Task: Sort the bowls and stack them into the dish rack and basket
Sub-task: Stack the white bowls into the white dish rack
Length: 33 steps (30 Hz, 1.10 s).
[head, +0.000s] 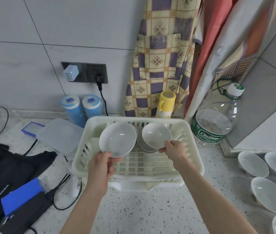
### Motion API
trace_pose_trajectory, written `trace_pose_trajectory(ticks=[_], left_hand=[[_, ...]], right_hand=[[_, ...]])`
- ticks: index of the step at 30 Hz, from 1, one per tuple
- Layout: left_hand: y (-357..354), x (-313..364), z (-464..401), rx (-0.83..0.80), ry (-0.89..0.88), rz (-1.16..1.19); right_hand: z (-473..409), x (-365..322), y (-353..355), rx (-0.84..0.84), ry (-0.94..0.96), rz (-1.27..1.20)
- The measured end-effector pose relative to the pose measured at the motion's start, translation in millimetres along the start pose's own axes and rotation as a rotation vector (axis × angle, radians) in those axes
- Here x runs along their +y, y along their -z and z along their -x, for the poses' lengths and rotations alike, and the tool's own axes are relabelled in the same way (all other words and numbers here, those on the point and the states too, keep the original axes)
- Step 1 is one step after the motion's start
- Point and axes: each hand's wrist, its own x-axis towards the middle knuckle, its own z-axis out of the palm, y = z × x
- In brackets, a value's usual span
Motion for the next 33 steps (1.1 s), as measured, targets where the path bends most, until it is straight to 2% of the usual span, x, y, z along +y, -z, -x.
trace_pose_trajectory(ticks=[14,33], left_hand=[[-8,0,-21,-0.075,0.032,0.011],[-8,-3,-29,-0.075,0.033,-0.010]], right_hand=[[-16,5,-18,0.005,0.009,0.062],[-19,2,-18,0.018,0.090,0.242]])
